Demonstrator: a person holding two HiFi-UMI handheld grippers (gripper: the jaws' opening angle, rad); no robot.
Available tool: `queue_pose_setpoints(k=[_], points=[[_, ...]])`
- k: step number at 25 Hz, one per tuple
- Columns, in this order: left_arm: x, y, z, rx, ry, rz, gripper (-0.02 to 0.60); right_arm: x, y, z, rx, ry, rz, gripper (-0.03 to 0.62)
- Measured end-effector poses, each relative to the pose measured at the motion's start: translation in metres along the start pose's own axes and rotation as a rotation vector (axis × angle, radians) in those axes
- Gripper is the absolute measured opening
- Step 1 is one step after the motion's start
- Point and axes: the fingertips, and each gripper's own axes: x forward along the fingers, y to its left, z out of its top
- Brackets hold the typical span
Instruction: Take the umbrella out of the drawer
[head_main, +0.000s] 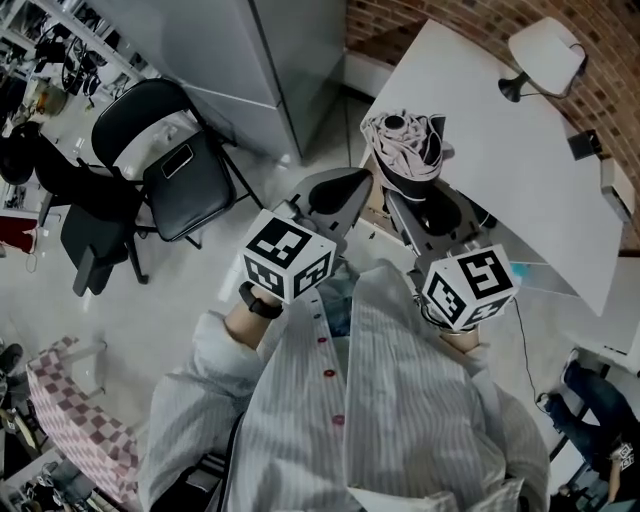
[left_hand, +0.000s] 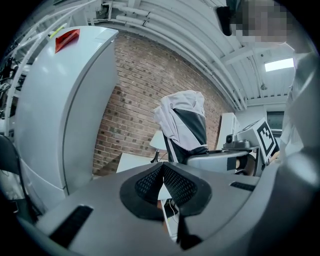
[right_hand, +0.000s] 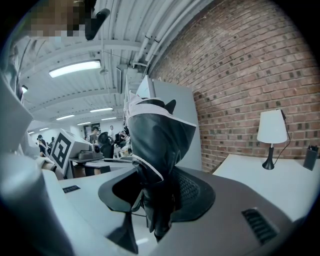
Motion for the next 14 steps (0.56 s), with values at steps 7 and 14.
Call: queue_pose_setpoints(k=[7, 14], points=[[0.000, -0.001, 0.011, 0.026, -0.001, -0.038, 0.011, -0.004, -0.003, 0.001, 0.003, -0.002, -0.003, 0.187], [0.006, -0.004, 0.030, 0.099, -0.027, -0.071, 0.011, -0.005, -0.011, 0.013, -0.012, -0.014, -0.024, 0.187]])
